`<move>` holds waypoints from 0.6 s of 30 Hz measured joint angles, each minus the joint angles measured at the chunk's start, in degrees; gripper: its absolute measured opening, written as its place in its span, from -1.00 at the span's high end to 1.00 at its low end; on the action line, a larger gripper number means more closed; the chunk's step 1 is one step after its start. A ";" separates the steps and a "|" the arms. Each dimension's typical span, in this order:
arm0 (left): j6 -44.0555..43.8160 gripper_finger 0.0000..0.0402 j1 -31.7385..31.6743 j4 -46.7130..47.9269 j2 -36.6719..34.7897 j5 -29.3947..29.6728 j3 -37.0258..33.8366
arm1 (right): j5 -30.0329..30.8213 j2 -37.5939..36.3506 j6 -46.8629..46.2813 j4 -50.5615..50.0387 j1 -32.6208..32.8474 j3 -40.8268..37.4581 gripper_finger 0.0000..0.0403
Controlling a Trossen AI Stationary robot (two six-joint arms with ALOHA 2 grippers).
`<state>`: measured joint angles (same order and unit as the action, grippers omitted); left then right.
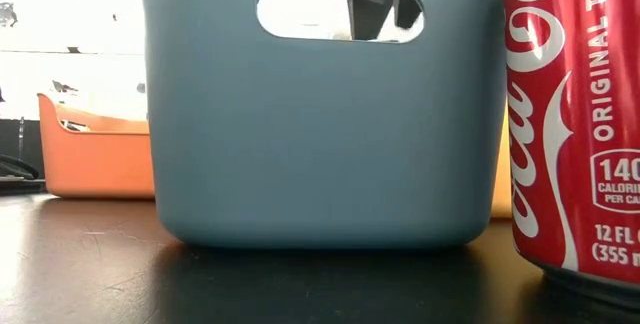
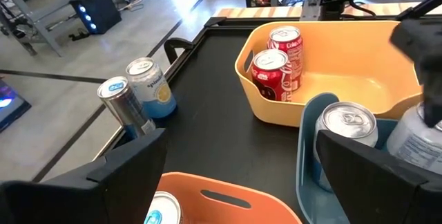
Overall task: Sort soda cans
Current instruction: Put the left red-white soda can into the yellow bin
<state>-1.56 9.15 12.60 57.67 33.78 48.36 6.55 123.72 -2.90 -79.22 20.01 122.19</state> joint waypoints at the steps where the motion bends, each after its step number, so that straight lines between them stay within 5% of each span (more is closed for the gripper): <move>1: -0.04 -0.82 0.00 0.00 0.00 0.00 0.00 | 0.14 0.00 -0.15 -0.07 0.06 0.77 -0.76; 18: -0.80 -0.82 0.00 0.36 0.00 0.02 0.00 | 1.32 -0.03 -11.22 -10.85 6.90 12.80 -0.76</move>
<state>-2.37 9.15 12.97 57.67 33.80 48.36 7.87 123.69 -14.12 -90.07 26.92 134.99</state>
